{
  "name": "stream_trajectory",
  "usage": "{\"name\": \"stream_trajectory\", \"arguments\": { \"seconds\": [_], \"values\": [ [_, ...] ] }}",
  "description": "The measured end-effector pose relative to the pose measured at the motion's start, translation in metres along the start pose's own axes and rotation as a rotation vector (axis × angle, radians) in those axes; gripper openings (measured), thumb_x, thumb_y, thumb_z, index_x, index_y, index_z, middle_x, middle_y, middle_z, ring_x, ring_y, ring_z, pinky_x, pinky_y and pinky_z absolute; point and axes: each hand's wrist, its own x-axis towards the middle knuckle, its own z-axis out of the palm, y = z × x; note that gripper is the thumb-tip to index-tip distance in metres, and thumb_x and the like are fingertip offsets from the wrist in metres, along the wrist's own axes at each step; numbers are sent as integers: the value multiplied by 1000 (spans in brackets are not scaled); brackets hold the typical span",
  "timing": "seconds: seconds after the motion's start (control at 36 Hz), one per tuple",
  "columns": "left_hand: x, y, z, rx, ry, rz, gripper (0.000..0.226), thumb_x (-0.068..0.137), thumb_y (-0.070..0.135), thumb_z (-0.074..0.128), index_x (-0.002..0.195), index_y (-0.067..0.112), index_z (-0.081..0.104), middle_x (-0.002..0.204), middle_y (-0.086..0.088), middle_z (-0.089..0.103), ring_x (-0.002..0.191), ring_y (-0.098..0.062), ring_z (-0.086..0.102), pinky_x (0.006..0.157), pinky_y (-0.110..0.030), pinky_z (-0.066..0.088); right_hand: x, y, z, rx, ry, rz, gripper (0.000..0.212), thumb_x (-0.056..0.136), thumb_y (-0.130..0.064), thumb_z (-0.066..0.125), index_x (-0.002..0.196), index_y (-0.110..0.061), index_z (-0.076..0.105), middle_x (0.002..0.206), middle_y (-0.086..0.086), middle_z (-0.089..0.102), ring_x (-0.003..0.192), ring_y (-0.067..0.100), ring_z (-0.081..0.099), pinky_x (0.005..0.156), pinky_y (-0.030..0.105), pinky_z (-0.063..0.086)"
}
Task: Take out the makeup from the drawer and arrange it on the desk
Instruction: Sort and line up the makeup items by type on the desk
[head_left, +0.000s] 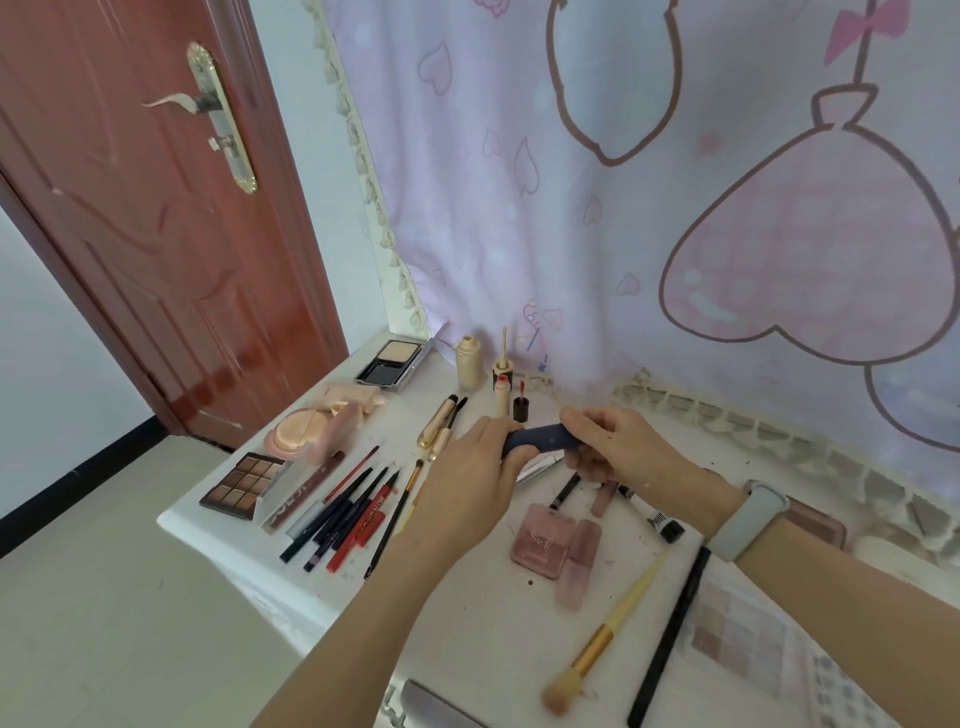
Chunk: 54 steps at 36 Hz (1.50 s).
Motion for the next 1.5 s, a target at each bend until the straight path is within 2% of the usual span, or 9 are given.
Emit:
{"name": "stream_trajectory", "arguments": {
  "seconds": [0.25, 0.53, 0.78, 0.89, 1.0, 1.08, 1.19, 1.42, 1.5],
  "values": [
    [-9, 7, -14, -31, -3, -21, 28, 98, 34, 39, 107, 13, 54, 76, 14, 46, 62, -5, 43, 51, -18, 31, -14, -13, 10, -192, 90, -127, 30, 98, -30, 42, 76, -15, 57, 53, -7, 49, 41, 2, 40, 40, 14, 39],
    [-15, 4, -18, 64, -173, 10, 26, 96, 44, 38, 102, 23, 50, 65, 12, 46, 54, -5, 43, 50, -26, 34, -17, -16, 18, -69, 68, -25, 22, 92, -36, 55, 90, -14, 53, 49, -6, 55, 39, 4, 43, 39, 15, 39],
    [-16, 4, -14, -16, -67, -24, 26, 90, 40, 50, 85, 17, 58, 53, 5, 45, 43, -11, 38, 44, -21, 32, -16, -13, 20, -159, 61, -9, 20, 93, -39, 51, 87, -19, 52, 62, -2, 58, 51, 4, 49, 38, 11, 40],
    [-15, -2, -16, -5, -94, -59, 27, 89, 49, 50, 81, 24, 53, 53, 8, 45, 46, -6, 41, 43, -18, 29, -12, -12, 13, -79, 67, -21, 19, 93, -32, 54, 92, -13, 53, 50, -10, 53, 37, -1, 44, 36, 12, 38],
    [-16, -16, -21, -112, -133, -216, 27, 90, 54, 42, 91, 28, 50, 62, 7, 53, 54, -6, 48, 50, -24, 35, -5, -12, -8, 154, 164, 12, 20, 94, -27, 52, 96, -7, 50, 48, -2, 53, 38, 8, 40, 40, 19, 33],
    [-12, -21, -23, -340, -139, -341, 15, 95, 42, 41, 94, 29, 49, 84, -4, 63, 70, -17, 58, 65, -30, 46, -2, -7, -14, 286, 106, 56, 18, 93, -25, 54, 97, -8, 50, 61, 6, 63, 49, 13, 53, 49, 21, 44],
    [-5, -23, -21, -727, -40, -456, 11, 96, 28, 49, 96, 25, 60, 89, -2, 58, 75, -8, 59, 69, -15, 49, 2, 2, -11, 315, 15, 50, 13, 91, -15, 56, 102, -9, 51, 74, 8, 70, 60, 15, 62, 54, 22, 49],
    [22, -34, -17, -726, 107, -404, 17, 89, 11, 61, 85, 27, 67, 69, 3, 62, 62, -4, 54, 58, -7, 42, 26, 14, 8, -165, 55, -86, 17, 98, -19, 41, 114, -18, 44, 88, -6, 68, 74, 8, 62, 62, 10, 46],
    [32, -37, -13, -617, 66, -378, 23, 86, 9, 63, 81, 31, 65, 64, 18, 67, 62, 8, 59, 60, -1, 40, 36, 22, 15, -303, 95, -143, 13, 94, -25, 47, 107, -23, 45, 94, -2, 66, 84, 19, 61, 77, 22, 48]
  ]
}}
